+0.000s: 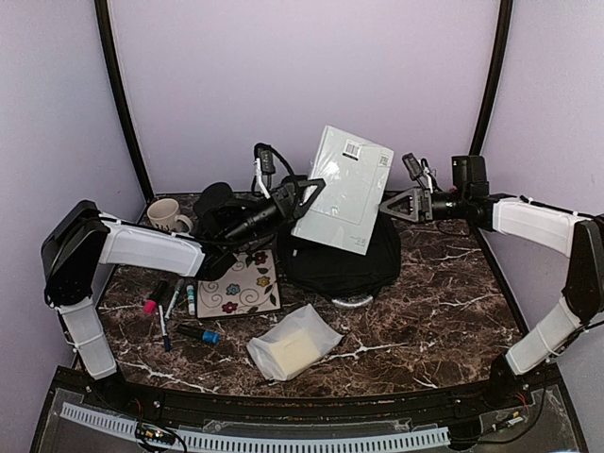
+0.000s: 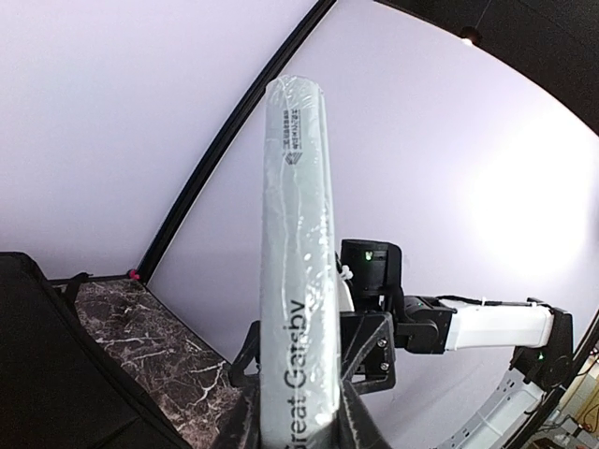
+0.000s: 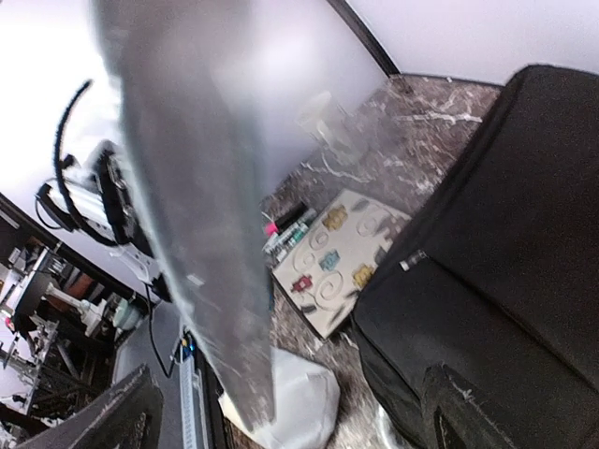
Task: Pack the student bag
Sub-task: Pass from the left arm to the right
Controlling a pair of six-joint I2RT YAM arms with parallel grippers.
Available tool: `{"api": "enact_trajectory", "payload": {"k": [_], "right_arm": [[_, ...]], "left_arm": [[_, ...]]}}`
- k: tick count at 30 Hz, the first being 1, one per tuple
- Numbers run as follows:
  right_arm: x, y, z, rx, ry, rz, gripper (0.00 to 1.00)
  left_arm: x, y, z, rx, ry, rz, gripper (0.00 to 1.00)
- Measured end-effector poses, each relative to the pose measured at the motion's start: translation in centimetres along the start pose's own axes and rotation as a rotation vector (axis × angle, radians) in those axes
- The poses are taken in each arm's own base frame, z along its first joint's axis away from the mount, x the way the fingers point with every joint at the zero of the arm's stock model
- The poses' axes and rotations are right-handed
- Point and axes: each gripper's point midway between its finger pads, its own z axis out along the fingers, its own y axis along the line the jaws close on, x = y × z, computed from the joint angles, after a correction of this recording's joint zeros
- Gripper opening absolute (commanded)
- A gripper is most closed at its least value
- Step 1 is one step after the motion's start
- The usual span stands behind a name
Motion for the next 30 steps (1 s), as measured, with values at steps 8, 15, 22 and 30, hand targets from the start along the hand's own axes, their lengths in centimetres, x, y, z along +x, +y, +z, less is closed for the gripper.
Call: {"api": "enact_trajectory", "payload": {"k": [8,15,22,30], "right_arm": [[-0.4,2.3,3.2,-0.146,0.000,0.029,0.84],[-1.4,4.0,3.5,-0.218,-0.038,0.027,0.59],[-2.3,4.9,3.2,-0.246,-0.071,0.049,0.24],[-2.7,5.1,3.0,-0.255,-0.077,0.060,0.00]], "left_arm": [[0.6,1.8,0.3,-0.023,-0.049,-0.097,0.00],[0.1,2.0,0.2,-0.013,-0.088,-0.158,0.00],[-0.5,1.5,0.2,0.016,-0.119,-0.197,0.00],[-0.6,1.4,0.2,0.032,-0.122,-0.229,0.44]]}}
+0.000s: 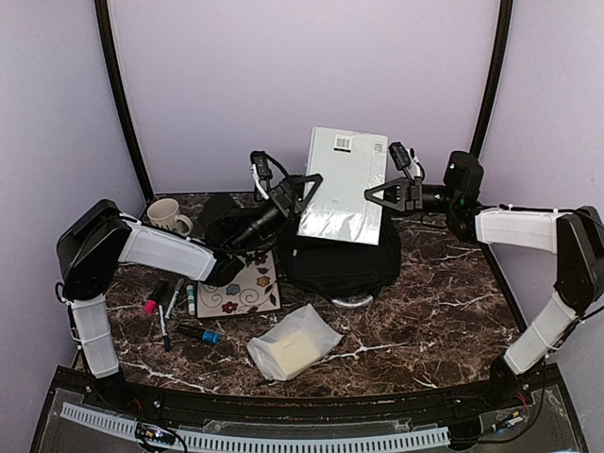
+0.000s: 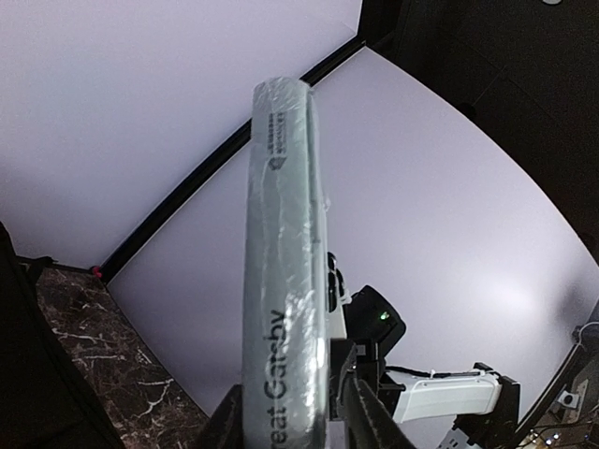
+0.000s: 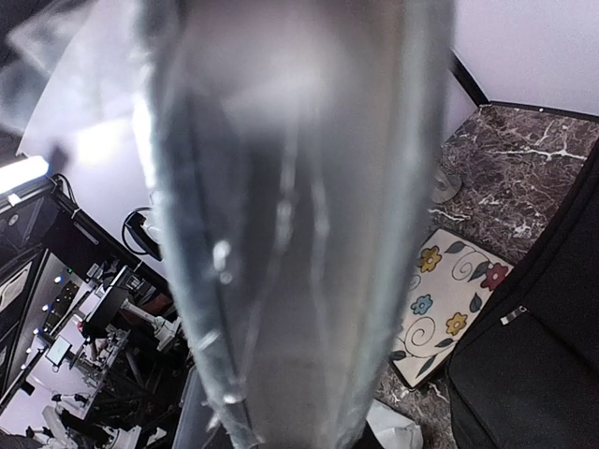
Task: Pack the student bag
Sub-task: Pass from the left arm to the right, then pick up the largest pocket of the bag from the student bag.
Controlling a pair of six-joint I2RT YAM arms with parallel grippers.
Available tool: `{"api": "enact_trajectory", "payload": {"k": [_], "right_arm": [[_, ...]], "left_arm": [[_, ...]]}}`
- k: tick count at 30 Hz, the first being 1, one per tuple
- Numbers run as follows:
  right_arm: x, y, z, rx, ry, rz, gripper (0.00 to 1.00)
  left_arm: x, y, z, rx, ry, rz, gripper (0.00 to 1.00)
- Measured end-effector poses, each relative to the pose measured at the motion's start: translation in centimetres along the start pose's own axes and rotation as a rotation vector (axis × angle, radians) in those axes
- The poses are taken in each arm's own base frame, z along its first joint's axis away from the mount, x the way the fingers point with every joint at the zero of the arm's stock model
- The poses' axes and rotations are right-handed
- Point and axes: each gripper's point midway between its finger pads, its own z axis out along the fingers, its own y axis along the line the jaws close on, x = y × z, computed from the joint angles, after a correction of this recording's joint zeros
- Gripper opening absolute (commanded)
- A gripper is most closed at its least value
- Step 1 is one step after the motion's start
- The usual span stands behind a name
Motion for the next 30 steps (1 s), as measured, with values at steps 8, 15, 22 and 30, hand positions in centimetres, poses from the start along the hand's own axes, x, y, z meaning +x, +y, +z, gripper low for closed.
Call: {"api": "enact_trajectory", "payload": {"k": [8,15,22,30], "right_arm": [[1.2,-2.8,-1.3,0.081,0.025,0.087,0.00],[3.8,-6.4,-6.0,0.350,0.094,0.054,0.00],[5.9,-8.8,-14.0,0.583,0.120,0.056,0.00],[11.3,-10.6,-17.4,0.684,0.165,0.120,0.00]], "left_arm": [[-0.2,2.8,-0.7,-0.070,0.043,0.027,0.62],[3.0,9.5,-4.1,-0.312,0.301,0.121,0.55],[6.8,9.4,-4.0,-0.379,0.579,0.382,0.58],[11.7,4.9,0.3,-0.267,0.845,0.792,0.67]]}}
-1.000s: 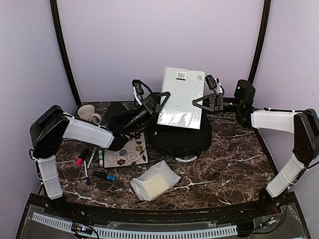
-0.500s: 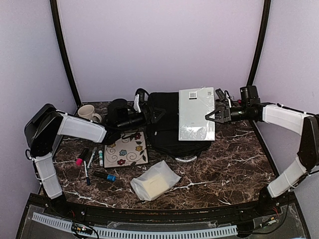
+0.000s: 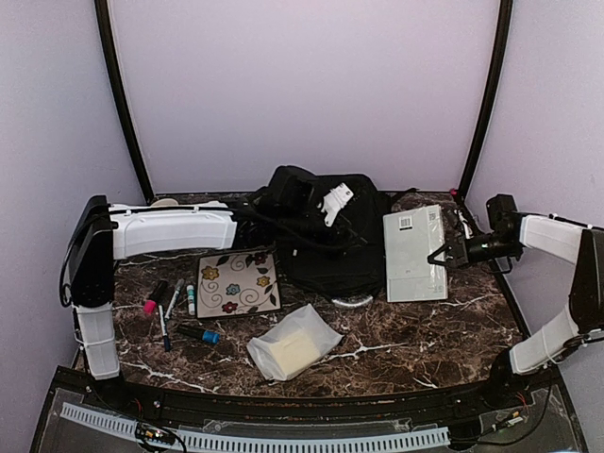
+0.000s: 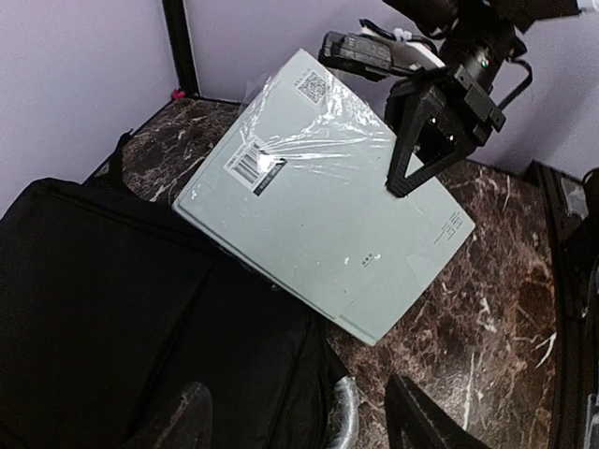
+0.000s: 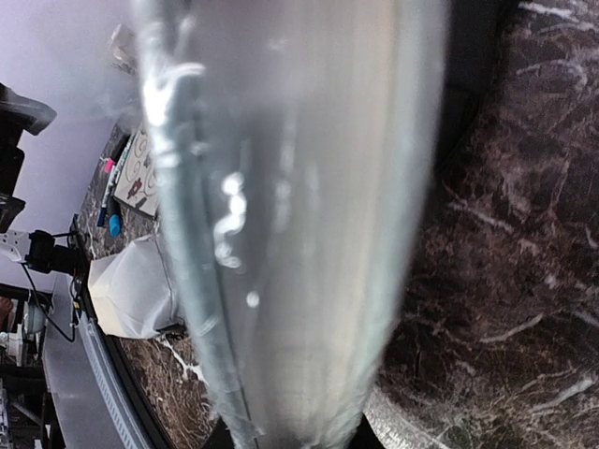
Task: Pack the student bag
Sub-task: Pick up the largest pocket of the bag from the student bag.
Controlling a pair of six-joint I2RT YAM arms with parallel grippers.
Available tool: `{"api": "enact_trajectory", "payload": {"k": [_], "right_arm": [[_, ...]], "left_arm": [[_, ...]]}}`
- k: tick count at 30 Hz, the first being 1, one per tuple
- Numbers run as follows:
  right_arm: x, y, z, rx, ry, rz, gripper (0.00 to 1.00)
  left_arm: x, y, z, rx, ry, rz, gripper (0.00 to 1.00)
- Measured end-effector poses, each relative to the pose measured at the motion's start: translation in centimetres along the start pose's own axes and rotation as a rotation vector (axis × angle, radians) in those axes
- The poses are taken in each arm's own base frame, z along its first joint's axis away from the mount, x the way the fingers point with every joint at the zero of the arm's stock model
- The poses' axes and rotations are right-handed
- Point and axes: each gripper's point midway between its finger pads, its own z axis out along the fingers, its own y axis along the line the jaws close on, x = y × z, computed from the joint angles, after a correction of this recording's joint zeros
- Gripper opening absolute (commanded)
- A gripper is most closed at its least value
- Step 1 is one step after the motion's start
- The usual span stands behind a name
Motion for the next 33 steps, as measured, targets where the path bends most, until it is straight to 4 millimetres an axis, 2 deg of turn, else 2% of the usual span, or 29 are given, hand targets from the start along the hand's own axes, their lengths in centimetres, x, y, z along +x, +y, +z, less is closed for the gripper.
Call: {"api": "enact_trajectory", "payload": {"k": [2,4,10,15,29,33], "right_arm": [[1.1,-0.3,0.1,0.017,0.024,0.007,0.00],[1.1,-0.2,0.1,0.023,0.024,-0.010,0.00],[0.7,-0.4,-0.2,0.044,0.006,-0.055,0.00],[0.6,-0.5,-0.2,0.046,0.001,-0.063,0.00],[0.6,-0.4,-0.2,0.037,-0.001,-0.083,0.00],[0.6,-0.4,-0.2,0.037,-0.001,-0.085,0.00]], "left_arm": [[0.9,-1.0,1.2,0.008,0.061,0.079,0.68],[2.6,-1.2,2.3,0.005,0.133,0.130,0.70],[8.7,0.3,5.4,-0.028,0.354,0.253,0.70],[11.6,1.1,6.1,-0.048,0.449,0.305,0.67],[12.3,1.1,6.6,-0.028,0.467,0.384,0.65],[12.3,1.2,7.0,-0.046,0.461,0.411,0.53]]}}
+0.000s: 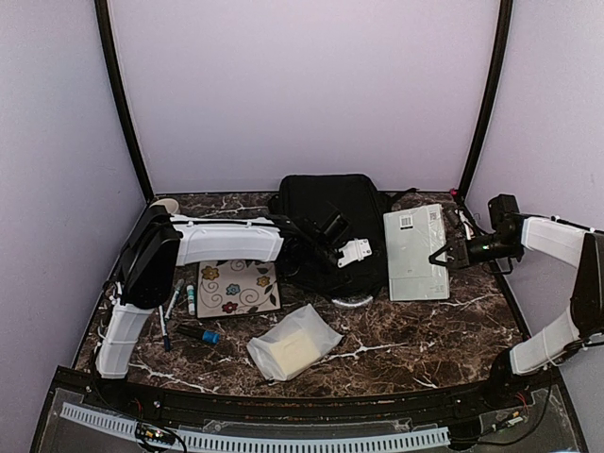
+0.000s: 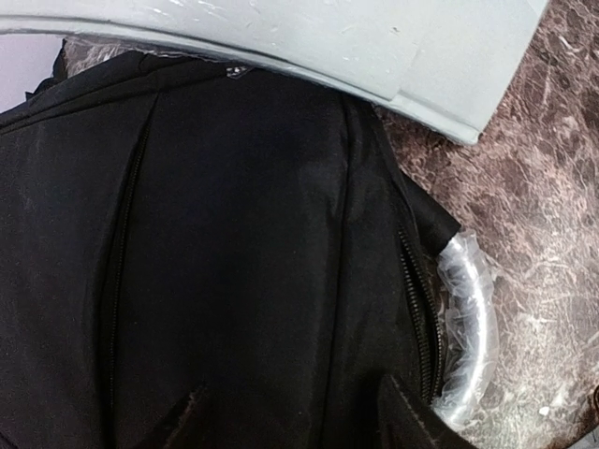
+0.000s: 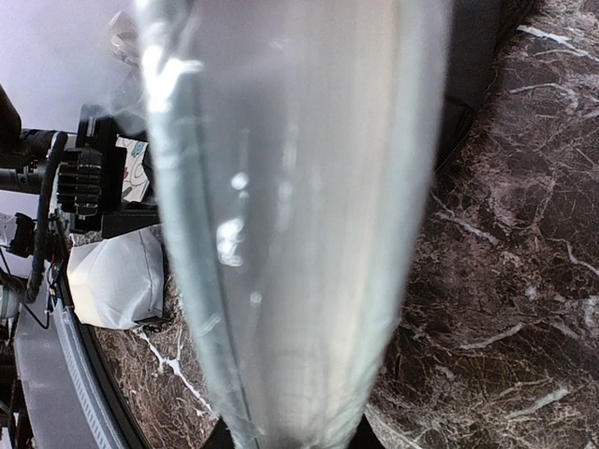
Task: Pack the student bag
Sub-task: Pick up the largest pocket of the bag from the student bag.
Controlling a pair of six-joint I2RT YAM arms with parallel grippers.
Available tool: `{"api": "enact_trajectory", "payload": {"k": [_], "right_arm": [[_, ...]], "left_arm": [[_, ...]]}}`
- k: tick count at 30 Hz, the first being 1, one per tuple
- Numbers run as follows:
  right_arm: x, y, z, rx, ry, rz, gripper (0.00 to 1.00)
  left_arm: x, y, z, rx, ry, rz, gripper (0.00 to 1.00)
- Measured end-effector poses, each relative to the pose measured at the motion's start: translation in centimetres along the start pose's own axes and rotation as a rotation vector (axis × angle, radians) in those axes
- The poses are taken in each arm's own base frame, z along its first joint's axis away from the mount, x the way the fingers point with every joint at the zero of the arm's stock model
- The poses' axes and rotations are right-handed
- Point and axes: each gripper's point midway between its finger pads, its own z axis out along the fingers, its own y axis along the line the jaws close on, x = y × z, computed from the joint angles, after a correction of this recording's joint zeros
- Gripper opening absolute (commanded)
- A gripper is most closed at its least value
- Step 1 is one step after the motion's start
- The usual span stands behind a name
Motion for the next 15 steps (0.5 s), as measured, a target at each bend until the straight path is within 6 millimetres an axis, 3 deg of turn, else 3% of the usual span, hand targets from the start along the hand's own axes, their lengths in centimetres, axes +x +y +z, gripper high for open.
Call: {"api": "enact_trajectory", "payload": {"k": [4,9,15], "right_arm": [[0.0,0.0,0.0,-0.002,0.000,-0.005,0.00],[0.0,0.1,0.0,-0.005,0.000,-0.010,0.00],[0.0,0.1,0.0,-0.006,0.000,-0.012,0.00]], "left_arm": [[-0.3,0.7,0.1,-0.046,-0.010,0.010,0.48],[-0.5,0.8,0.4,-0.061,-0.025,0.029,0.60],[-0.9,-0.5,0.6,0.009,-0.052,0.024,0.62]]}}
